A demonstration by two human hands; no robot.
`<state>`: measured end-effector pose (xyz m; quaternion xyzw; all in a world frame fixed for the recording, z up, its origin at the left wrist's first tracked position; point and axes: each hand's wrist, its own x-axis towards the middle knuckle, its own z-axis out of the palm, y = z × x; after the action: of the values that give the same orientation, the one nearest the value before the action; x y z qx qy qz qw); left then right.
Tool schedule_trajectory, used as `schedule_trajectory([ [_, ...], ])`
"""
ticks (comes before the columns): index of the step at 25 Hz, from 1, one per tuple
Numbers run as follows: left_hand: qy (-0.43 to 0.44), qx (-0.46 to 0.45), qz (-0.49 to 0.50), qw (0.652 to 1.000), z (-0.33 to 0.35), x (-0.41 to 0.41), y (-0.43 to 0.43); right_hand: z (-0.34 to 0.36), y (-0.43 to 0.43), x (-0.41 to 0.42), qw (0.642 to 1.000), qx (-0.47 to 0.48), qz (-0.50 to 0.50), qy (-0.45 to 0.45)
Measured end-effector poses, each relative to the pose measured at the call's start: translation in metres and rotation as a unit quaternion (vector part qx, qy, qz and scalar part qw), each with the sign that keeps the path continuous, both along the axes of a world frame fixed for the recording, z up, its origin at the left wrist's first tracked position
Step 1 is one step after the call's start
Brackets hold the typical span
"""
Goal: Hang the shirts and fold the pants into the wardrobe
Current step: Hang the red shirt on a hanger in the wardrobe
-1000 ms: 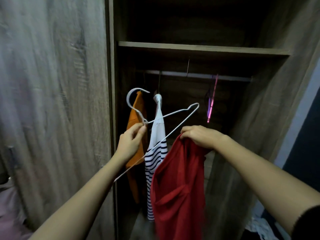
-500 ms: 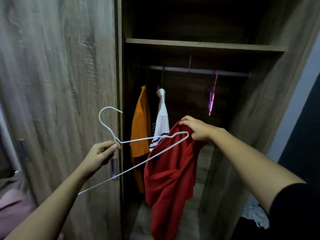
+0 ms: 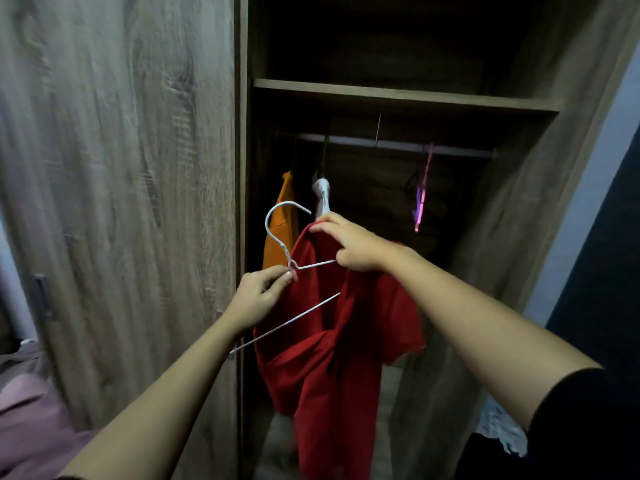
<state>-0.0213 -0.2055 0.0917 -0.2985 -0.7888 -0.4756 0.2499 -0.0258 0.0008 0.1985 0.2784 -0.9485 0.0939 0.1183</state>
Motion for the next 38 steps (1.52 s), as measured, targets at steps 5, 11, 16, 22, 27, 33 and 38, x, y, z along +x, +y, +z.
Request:
schedule_trajectory([
  [5,0.049,0.125,0.008,0.991,0.017,0.010,0.017,0.016,0.011,0.020,0.971,0.150,0.034,0.181],
  [11,0.044,0.206,0.001,0.978,0.036,0.023,0.038,0.031,0.007,0.019,0.871,0.170,0.082,0.453],
  [16,0.168,0.161,0.177,0.956,0.028,0.025,0.047,0.028,0.020,0.019,0.879,0.174,0.106,0.431],
  [22,0.287,-0.173,0.096,0.937,-0.085,0.028,0.080,0.022,0.031,0.015,0.895,0.164,0.064,0.411],
  [27,-0.042,-0.155,0.160,0.974,-0.122,0.002,0.049,0.025,0.059,0.021,0.894,0.157,0.051,0.417],
  [33,-0.161,0.047,-0.008,0.986,-0.077,-0.024,-0.021,-0.006,0.102,0.028,0.894,0.156,0.023,0.420],
  [38,-0.140,0.031,0.024,0.989,-0.039,-0.038,-0.049,-0.033,0.120,0.026,0.906,0.111,-0.044,0.406],
])
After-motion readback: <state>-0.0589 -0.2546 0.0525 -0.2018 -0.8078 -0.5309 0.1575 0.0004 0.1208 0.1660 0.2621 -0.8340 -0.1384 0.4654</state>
